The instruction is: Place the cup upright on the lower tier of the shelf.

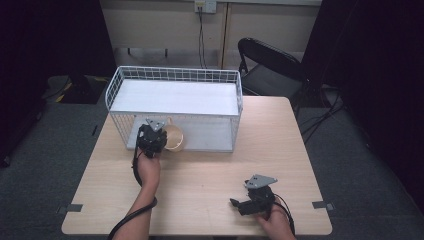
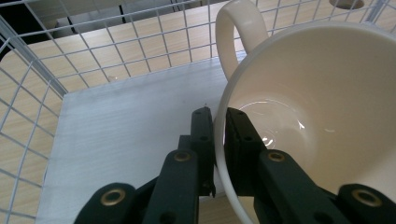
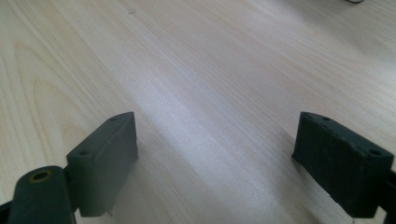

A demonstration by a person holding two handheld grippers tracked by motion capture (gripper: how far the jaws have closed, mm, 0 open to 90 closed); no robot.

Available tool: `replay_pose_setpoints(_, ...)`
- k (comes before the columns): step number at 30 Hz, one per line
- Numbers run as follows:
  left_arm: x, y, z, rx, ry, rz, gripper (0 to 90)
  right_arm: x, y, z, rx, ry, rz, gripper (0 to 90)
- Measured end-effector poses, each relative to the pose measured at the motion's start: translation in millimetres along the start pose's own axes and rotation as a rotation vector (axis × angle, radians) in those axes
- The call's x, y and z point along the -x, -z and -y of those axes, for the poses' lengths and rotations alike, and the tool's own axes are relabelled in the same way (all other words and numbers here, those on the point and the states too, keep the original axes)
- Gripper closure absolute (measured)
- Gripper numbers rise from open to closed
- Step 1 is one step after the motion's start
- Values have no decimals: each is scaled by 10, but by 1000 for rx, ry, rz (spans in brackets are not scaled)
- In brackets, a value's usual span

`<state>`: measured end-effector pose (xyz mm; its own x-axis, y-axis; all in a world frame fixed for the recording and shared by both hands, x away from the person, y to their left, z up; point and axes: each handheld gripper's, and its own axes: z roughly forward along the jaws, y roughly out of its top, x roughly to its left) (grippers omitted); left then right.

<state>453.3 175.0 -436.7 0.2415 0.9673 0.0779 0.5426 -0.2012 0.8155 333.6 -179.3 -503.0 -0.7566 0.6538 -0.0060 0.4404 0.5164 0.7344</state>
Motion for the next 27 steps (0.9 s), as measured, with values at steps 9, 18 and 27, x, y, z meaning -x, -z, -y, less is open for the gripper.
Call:
replay_pose_setpoints(9,-22,-31,14,2,12,-7,826,0,0,0,0,-1,0,129)
replay_pose_setpoints(18,10,-44,-19,23,20,-6,794,0,0,0,0,0,0,129)
replay_pose_setpoints(27,7,-48,-22,51,40,-10,783,0,0,0,0,0,0,129)
